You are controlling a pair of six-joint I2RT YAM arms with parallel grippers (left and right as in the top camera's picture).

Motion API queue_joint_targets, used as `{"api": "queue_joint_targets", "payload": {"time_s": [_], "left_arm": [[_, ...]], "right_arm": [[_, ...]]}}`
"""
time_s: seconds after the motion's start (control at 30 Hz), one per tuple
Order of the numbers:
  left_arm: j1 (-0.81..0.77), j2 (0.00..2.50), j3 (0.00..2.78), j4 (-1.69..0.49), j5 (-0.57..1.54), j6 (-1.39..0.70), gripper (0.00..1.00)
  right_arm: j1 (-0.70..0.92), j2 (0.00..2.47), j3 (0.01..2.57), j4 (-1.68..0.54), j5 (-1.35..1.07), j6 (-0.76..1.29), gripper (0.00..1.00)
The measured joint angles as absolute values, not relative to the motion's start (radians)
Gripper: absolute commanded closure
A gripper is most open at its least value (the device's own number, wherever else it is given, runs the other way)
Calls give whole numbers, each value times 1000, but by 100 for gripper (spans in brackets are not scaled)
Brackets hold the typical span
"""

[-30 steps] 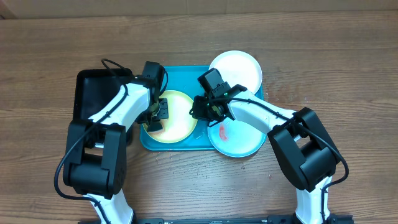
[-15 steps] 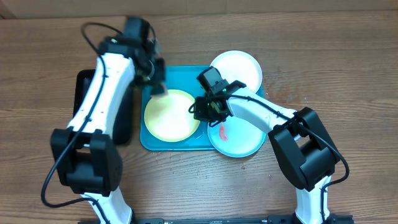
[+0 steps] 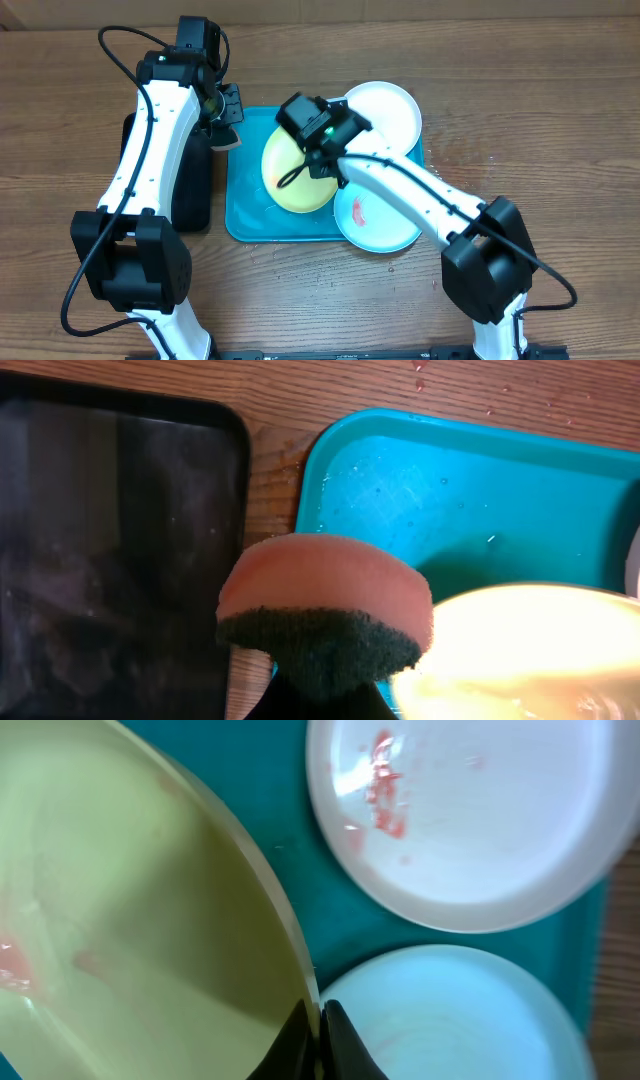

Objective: Clean dirty plates on tray and stack at the side
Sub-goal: 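Lift the yellow plate with the right gripper and place it right of the tray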

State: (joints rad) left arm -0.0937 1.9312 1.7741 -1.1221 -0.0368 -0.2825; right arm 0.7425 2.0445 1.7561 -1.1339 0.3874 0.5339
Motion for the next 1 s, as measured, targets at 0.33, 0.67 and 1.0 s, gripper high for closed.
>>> {"api": "queue_joint_targets", "payload": {"time_s": [0.33, 0.67, 1.0], "left_arm": [[-94, 1931, 1774, -1123, -43, -283, 96], [-94, 1950, 1774, -1130, -43, -283, 96], [-94, 1951, 1774, -1131, -43, -286, 96]], "right_arm": [[924, 2001, 1757, -1390, 944, 743, 96], [1017, 2000, 1759, -1598, 1198, 1037, 96], [1022, 2000, 1759, -1642, 1259, 1188, 96]]}}
